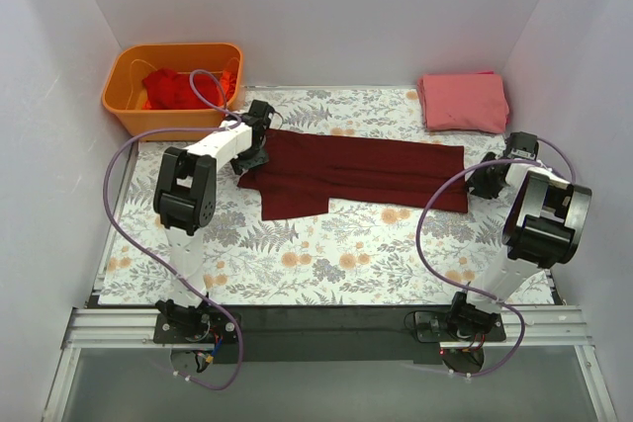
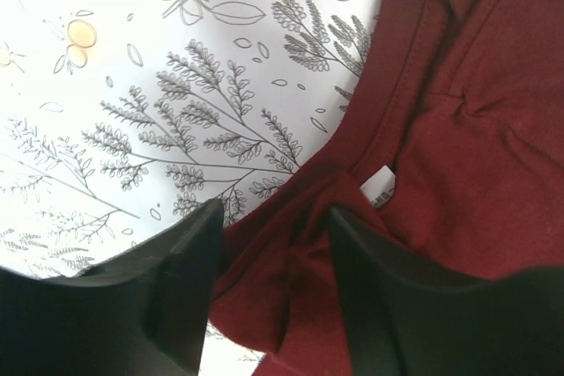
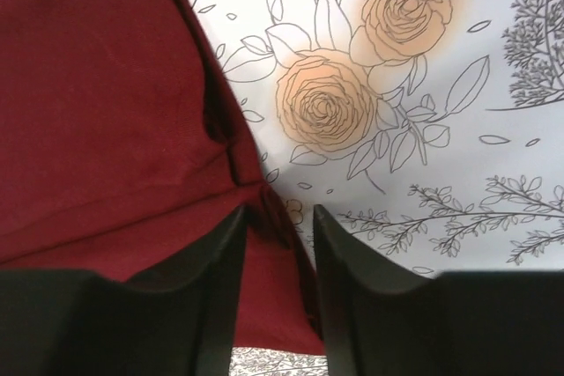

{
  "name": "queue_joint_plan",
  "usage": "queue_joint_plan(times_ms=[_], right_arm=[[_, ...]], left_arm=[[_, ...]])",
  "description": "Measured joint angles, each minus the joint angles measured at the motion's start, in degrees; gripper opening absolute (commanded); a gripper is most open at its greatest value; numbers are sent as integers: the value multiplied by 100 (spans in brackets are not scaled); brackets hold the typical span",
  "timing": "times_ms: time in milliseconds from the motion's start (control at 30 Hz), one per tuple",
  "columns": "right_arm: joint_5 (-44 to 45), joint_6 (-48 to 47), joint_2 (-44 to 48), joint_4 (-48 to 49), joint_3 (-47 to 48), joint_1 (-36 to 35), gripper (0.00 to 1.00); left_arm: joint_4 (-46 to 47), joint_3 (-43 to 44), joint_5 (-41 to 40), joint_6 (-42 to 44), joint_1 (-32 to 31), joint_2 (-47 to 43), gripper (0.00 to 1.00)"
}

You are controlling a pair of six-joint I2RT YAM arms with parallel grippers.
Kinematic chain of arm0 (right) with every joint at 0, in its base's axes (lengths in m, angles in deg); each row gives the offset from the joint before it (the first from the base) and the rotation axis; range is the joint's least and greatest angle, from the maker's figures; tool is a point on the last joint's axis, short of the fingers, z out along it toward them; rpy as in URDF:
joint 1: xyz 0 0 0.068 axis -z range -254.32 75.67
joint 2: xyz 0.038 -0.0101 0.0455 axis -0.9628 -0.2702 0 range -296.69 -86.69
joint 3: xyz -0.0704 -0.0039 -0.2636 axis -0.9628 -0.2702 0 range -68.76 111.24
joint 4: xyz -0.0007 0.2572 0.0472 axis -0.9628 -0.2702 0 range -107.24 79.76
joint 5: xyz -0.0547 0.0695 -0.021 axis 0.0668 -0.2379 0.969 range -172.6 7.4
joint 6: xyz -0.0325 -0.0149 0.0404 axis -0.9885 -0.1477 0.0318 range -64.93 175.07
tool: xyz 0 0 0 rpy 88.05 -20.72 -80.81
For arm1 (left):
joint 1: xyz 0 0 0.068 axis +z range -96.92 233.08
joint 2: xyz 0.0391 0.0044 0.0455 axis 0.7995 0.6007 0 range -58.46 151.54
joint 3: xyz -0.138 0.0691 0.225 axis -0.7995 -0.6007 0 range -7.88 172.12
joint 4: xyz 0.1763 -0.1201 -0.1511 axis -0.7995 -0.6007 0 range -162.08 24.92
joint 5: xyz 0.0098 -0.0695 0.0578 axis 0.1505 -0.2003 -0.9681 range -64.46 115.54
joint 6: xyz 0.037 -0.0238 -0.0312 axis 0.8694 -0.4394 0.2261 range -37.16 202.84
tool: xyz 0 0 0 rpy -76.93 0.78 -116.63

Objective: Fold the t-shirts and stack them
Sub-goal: Fold the tshirt

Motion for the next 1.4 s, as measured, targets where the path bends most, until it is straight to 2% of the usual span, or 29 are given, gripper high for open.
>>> queue_joint_plan(times_ms=[67,200,333,467,600,667,700,933,1067,1400], right_arm=[[13,-7,39,7,0,0,51],[39,-35,345,-74,0,-42,57],[140,-76,925,-232,0,-151,60],[216,-140,1513,-339,-31,-468,63],[210,-175,1985,-339,-317,-1123,66],[181,-184,2100,-343,-498,-1534,73],[173,-184,2131,-352,-584,-1762,74],[116,-225,2144,-435,-1003,-3093,74],[127,-214,2149,-402,-1248,-3569,74],[129,-190,2149,-264,-1397,-3724,74]], left_arm=[[-11,0,20,4,11,-68,62],[-39,0,70,26,-2,-352,69],[-63,-48,87,39,-177,-997,70],[-44,-514,127,11,-625,-1930,70],[-22,-1279,282,-94,-1156,-2540,70],[-50,-1609,352,-149,-1386,-2546,69],[-66,-1742,391,-173,-1475,-2487,68],[4,-1954,492,-229,-1679,-1902,54],[155,-1952,492,-234,-1679,-1672,45],[286,-2052,538,-356,-1779,-1340,14]])
